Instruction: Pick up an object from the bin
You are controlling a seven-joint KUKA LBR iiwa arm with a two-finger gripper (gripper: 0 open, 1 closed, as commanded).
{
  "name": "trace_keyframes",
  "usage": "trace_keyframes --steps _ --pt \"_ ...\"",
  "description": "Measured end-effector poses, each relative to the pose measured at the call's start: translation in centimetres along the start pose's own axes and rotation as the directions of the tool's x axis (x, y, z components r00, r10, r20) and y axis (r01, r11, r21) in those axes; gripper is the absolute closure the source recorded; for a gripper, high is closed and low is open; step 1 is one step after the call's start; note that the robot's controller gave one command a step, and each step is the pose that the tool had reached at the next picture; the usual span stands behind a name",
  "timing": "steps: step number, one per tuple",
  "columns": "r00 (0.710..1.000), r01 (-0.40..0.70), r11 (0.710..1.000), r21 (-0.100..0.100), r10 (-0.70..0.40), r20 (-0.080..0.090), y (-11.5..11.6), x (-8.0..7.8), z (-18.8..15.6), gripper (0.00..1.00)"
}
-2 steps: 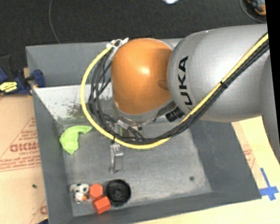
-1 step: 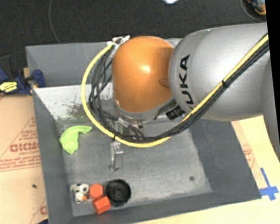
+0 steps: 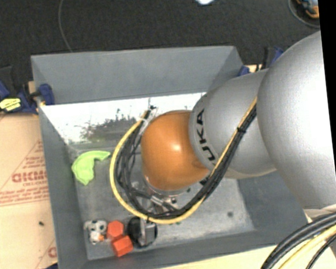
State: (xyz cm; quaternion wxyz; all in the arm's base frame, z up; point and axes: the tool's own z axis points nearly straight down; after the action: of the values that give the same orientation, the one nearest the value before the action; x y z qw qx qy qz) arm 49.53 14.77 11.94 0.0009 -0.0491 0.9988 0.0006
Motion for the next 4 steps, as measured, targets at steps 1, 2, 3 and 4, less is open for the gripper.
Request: trace_keyframes --steps 1,2,3,4 --pt "0.997 0.071 0.997 0.000 -0.071 0.002 -1.1 1.3 -2.5 0.00" --pt "0.999 0.049 0.999 -0.001 -0.049 -0.003 -1.3 1.5 2.1 0.00" --pt "0.917 0.397 0.918 0.006 -0.397 0.021 -1.3 1.6 4.5 0.00" --pt "0.897 0.441 0.897 0.003 -0.441 0.014 -0.7 1.8 4.4 1.00"
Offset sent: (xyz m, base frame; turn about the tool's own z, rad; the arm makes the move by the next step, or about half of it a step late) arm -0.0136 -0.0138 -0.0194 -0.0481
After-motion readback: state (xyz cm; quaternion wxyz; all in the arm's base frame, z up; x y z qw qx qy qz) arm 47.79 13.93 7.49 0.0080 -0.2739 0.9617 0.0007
